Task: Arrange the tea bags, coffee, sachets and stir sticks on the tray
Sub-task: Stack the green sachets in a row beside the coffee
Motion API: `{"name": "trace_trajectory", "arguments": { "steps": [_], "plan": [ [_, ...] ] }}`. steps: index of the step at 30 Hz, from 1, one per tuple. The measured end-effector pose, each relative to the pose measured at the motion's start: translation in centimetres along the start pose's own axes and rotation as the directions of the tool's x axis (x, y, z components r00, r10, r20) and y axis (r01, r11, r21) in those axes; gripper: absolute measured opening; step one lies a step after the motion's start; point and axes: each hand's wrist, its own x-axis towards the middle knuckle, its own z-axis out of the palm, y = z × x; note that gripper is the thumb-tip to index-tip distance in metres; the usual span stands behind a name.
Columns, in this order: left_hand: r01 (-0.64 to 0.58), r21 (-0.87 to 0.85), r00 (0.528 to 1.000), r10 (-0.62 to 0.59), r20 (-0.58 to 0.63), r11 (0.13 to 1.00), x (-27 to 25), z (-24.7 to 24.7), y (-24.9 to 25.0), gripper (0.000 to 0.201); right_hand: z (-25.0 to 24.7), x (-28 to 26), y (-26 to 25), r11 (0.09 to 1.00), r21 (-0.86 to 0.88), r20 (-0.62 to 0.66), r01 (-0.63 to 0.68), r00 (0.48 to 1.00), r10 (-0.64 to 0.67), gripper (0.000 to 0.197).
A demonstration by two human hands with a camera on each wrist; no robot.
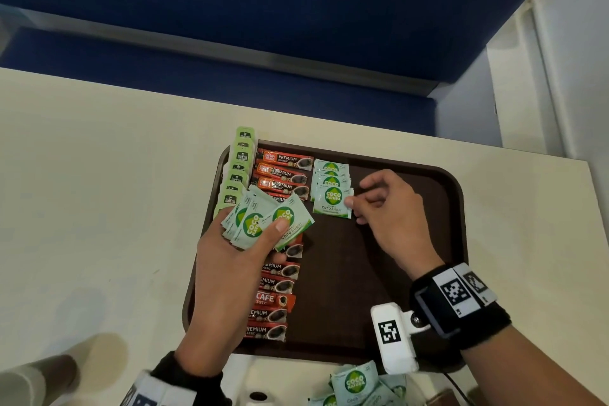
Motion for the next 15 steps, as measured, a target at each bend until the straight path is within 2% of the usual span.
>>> {"name": "trace_trajectory", "arguments": {
  "steps": [8,15],
  "plan": [
    [0.000,0.001,1.000,0.000,0.010,1.000,-0.13,-0.22,-0.05,0.030,0.03,0.09,-0.57,1.000,0.012,0.008,-0.019,1.000,0.019,0.032],
    [0.007,0.009,1.000,-0.007,-0.002,1.000,-0.03,-0.26,-0.15,0.036,0.16,-0.04,-1.03,0.999,0.029,0.030,-0.031,0.999,0.030,0.030]
  ]
}}
